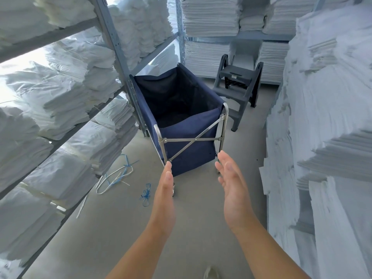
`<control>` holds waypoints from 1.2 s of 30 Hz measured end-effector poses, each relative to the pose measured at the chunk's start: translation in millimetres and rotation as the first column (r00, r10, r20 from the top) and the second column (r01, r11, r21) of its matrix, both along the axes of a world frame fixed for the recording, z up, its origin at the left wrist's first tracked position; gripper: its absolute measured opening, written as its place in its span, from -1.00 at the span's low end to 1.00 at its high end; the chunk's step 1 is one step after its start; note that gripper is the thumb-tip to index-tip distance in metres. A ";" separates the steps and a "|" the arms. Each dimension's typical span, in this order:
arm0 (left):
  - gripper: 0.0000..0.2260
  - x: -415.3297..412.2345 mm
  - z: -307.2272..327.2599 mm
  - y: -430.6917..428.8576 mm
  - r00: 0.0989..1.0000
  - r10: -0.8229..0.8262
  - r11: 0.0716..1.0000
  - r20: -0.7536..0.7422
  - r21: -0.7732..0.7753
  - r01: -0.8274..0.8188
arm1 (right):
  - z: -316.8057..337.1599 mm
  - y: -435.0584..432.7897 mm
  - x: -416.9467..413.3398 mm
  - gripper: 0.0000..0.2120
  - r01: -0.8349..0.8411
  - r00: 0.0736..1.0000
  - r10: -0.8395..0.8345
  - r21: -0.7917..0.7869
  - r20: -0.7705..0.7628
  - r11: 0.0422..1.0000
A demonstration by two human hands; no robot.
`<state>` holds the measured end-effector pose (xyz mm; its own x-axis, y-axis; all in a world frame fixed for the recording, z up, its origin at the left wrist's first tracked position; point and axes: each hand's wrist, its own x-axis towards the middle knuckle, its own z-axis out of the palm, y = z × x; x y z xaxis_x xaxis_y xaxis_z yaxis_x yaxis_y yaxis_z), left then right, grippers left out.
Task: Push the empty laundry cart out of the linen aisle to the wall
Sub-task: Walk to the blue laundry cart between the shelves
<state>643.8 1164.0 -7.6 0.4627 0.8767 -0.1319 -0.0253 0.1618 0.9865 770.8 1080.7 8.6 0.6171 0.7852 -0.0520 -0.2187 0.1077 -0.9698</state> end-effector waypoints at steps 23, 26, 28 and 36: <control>-0.21 124.1 -6.3 72.2 1.000 0.009 0.997 -0.029 -0.072 -0.011 | -11.4 67.7 123.7 -0.47 0.022 1.000 -0.021 -0.022 0.009 1.000; -0.40 143.5 -13.4 99.7 0.998 0.022 0.995 -0.054 -0.095 -0.027 | -12.3 86.1 140.5 -0.50 0.032 0.999 -0.031 -0.047 0.015 0.998; -0.56 158.0 -16.5 118.9 0.997 0.047 0.991 -0.056 -0.122 -0.053 | -11.4 101.4 152.9 -0.50 0.030 0.999 -0.029 -0.055 0.021 0.998; -0.58 203.1 -8.4 189.7 0.993 0.096 0.964 -0.067 -0.242 -0.109 | -3.8 176.7 196.4 -0.41 0.030 0.996 -0.023 -0.089 0.085 0.996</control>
<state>847.0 1353.7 -16.0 0.3582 0.8568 -0.3710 -0.0025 0.3982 0.9173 967.1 1257.4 4.8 0.6428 0.7629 -0.0692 -0.1343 0.0233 -0.9907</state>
